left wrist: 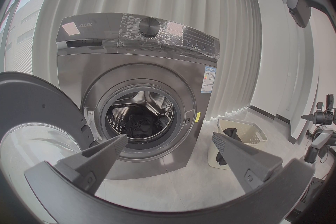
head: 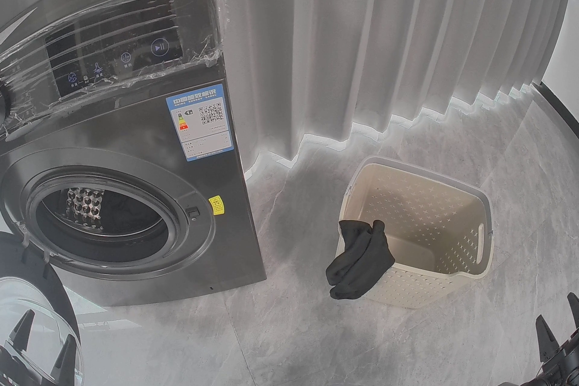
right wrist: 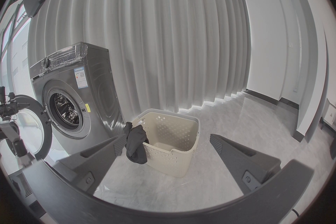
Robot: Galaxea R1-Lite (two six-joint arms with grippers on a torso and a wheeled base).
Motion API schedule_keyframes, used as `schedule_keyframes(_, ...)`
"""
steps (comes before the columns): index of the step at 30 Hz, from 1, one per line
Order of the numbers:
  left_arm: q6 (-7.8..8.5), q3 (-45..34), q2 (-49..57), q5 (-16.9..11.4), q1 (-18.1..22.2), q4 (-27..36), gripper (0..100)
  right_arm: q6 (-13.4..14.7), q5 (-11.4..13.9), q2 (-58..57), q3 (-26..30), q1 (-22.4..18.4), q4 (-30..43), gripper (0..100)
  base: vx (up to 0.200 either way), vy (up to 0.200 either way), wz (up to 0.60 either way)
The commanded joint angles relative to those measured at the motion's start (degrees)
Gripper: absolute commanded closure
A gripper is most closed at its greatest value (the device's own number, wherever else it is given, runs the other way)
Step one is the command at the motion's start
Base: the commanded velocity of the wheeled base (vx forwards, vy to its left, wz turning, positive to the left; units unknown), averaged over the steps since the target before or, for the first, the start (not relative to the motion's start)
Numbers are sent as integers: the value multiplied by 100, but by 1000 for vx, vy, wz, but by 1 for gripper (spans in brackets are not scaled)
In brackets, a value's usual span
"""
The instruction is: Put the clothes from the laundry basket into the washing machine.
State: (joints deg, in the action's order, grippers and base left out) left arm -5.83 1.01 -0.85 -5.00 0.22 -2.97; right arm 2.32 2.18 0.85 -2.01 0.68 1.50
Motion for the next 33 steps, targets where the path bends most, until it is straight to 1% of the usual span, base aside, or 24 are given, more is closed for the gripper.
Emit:
schedule_keyframes(1,-6,-75,77,-1,4,-1,0,-3,2,-50,-1,2,-1,0,0,0,0)
schedule_keyframes(7,-6,-75,77,-1,4,-1,0,6,2,-50,-1,2,8,0,0,0,0)
schedule_keyframes(13,-15,-75,77,-1,4,-1,0,6,2,-50,-1,2,-1,0,0,0,-600)
schedule_keyframes(33,-15,-75,77,-10,4,-1,0,-3,2,-59,-1,2,-1,0,0,0,0)
